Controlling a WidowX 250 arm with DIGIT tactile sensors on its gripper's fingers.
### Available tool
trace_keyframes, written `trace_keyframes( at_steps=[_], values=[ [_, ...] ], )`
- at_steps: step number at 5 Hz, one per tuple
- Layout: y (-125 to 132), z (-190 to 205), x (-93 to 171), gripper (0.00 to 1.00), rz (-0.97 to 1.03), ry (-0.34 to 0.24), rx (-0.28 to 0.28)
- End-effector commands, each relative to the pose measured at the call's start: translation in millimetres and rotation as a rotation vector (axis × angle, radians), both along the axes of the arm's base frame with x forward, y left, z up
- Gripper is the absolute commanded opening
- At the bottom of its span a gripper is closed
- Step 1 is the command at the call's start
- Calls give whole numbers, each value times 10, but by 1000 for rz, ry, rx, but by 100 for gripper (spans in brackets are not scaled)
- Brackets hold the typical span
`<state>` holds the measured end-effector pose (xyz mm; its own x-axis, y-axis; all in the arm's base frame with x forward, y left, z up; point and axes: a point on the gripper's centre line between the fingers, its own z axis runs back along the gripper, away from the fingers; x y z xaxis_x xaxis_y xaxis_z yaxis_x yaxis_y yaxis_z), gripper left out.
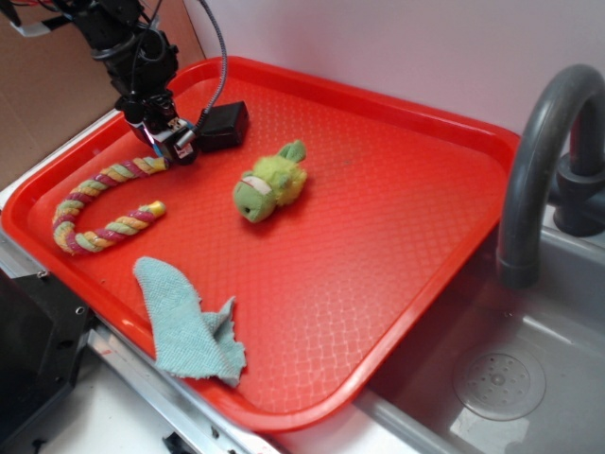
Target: Grab the blue ball.
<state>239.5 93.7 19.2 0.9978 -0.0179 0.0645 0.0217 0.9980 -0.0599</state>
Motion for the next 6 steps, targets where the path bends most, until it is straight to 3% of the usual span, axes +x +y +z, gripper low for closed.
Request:
trace_keyframes(
  at_steps=[1, 2, 3, 4, 5, 6],
  values=[
    [-52, 173, 61, 0, -1, -20, 91],
    [-87, 651, -108, 0, 94, -96, 112],
    [-196, 1052, -360, 0, 141, -184, 55],
    [-440, 1392, -631, 0, 138, -207, 25],
    [-565, 1445, -758, 0, 138, -188, -24],
    [-465, 1322, -647, 0, 43, -71, -71]
  ],
)
